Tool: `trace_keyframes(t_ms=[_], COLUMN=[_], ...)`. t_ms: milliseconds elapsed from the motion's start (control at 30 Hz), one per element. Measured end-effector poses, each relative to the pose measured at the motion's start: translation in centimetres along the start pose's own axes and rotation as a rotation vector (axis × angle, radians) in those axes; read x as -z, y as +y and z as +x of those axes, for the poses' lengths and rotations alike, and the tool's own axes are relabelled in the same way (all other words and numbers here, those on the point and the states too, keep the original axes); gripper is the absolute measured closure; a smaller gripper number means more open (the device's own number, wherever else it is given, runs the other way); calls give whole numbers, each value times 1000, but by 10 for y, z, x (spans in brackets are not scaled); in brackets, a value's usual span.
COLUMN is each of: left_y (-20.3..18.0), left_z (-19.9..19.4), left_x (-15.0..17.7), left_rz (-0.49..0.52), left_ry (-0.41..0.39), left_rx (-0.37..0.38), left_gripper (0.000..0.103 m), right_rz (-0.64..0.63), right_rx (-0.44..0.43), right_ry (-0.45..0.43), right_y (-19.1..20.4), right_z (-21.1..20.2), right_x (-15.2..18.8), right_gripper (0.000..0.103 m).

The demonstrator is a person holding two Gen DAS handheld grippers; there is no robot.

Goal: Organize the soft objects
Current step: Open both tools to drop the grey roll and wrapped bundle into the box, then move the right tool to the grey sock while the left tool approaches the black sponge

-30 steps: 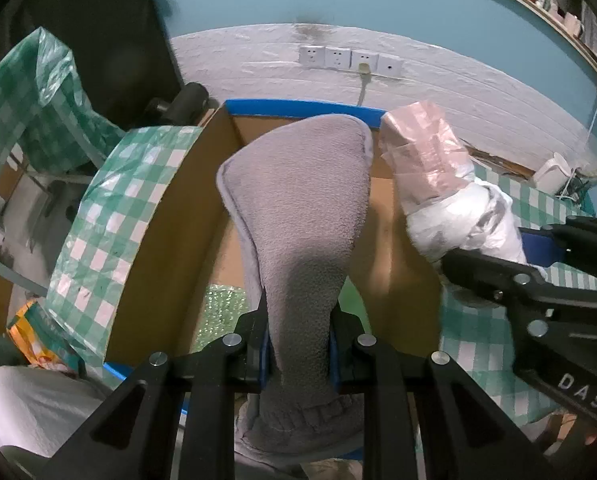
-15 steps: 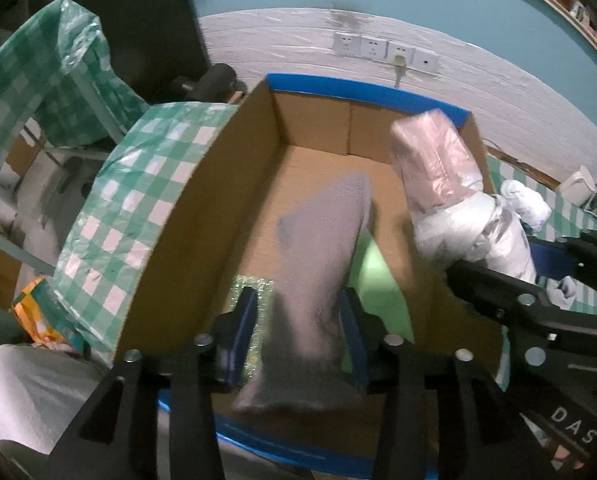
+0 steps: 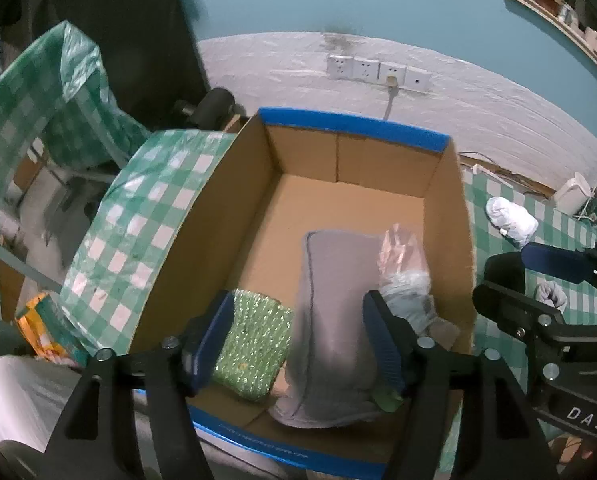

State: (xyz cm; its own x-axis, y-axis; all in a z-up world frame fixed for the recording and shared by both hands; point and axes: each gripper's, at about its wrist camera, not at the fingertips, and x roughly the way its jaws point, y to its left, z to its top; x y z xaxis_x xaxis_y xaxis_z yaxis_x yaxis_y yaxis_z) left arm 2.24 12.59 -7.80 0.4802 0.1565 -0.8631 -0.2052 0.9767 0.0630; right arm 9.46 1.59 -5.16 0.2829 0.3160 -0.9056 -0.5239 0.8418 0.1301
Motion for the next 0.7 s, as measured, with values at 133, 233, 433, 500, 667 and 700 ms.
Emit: trace_keyframes(t_ms=[133, 233, 433, 500, 667, 700], left_y=[-11, -13, -29, -35, -55, -58], left_z=[-5, -10, -18, -20, -26, -27], left_x=[-1, -1, -5, -5, -6, -6], left_rz=[28, 18, 40, 47, 78, 83], left_ry=[-16, -22, -46, -47, -59, -60], left_rx=[-6, 29, 42, 54, 68, 72], left_gripper=[31, 31, 31, 31, 31, 31], right_rz=[16, 33, 66, 78, 103, 107], right_rx=[4, 9, 24, 24, 33, 35], right_ry=[-11, -16, -27, -29, -35, -36], right_y=[-9, -18, -37, -44, -59, -62], right_z=[-8, -14, -27, -31, -38, -39], right_x=[8, 15, 27, 32, 44, 46], right_gripper=[44, 44, 44, 44, 44, 44])
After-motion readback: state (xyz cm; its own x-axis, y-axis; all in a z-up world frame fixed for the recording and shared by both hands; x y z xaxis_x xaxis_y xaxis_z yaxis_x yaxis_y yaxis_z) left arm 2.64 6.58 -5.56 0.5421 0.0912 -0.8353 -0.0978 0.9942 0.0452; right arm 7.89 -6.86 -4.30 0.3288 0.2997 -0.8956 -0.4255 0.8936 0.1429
